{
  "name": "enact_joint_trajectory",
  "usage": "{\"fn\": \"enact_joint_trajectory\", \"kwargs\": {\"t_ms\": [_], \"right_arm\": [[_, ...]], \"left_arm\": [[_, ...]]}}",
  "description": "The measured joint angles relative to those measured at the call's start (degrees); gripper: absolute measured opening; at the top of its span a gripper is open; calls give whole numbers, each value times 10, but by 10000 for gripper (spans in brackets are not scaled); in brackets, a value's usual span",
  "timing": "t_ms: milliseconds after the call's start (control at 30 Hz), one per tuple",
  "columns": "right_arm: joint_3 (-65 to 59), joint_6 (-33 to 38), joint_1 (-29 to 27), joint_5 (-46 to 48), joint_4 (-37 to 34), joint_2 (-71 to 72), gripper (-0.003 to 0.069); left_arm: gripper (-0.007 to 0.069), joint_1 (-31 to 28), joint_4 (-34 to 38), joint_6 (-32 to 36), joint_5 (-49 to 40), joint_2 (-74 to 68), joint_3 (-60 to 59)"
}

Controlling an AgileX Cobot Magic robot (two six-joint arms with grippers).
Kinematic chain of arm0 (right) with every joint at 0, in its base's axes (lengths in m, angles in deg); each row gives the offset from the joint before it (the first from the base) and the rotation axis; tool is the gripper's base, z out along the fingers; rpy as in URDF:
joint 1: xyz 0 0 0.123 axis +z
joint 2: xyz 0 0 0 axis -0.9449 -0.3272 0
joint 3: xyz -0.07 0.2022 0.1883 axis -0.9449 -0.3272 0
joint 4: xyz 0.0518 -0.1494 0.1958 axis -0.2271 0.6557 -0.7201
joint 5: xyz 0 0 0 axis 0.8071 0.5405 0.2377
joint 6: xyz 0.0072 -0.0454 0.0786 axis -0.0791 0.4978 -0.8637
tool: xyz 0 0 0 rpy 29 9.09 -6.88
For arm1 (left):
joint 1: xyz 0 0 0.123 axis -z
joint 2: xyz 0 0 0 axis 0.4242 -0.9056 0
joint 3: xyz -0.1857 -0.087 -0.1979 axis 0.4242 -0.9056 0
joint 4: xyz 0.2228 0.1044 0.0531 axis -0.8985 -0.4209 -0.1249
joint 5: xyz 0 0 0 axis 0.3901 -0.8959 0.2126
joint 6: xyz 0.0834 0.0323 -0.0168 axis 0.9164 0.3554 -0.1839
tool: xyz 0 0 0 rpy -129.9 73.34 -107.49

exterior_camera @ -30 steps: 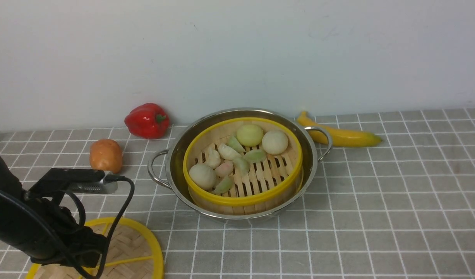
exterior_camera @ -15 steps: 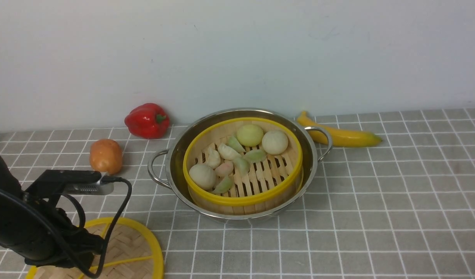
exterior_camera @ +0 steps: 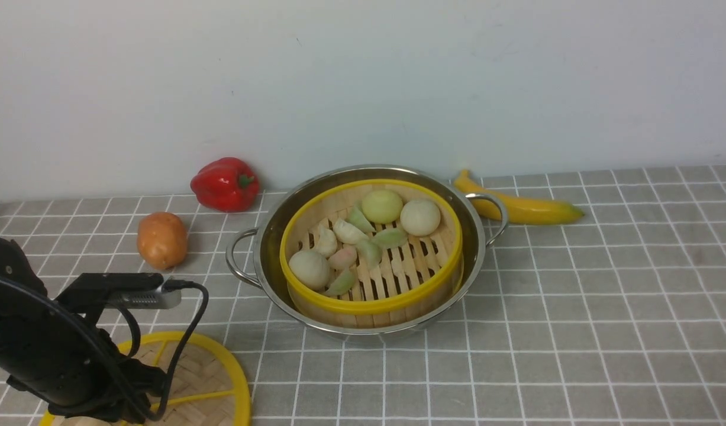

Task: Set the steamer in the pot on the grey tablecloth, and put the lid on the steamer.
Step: 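Grasp the bamboo steamer lid lying on the table by its centre knob, then place the yellow bamboo steamer lid onto the steamer in the pot with the left gripper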

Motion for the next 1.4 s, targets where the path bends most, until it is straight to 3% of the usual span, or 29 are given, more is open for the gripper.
{"fn": "enact_joint_trajectory", "kwargs": {"t_ms": [100, 267, 867, 1267, 1400], "right_arm": [[0, 0, 0, 0, 0, 0, 240], [0, 0, 0, 0, 0, 0, 240], [0, 0, 0, 0, 0, 0, 240], [0, 0, 0, 0, 0, 0, 240], [0, 0, 0, 0, 0, 0, 240]], "left_arm": [[224, 0, 0, 0, 0, 0, 0], [120, 0, 3, 0, -5, 0, 0], [120, 0, 4, 0, -52, 1, 11], [120, 0, -11, 2, -227, 103, 222], [120, 6, -17, 11, -247, 103, 309]]}}
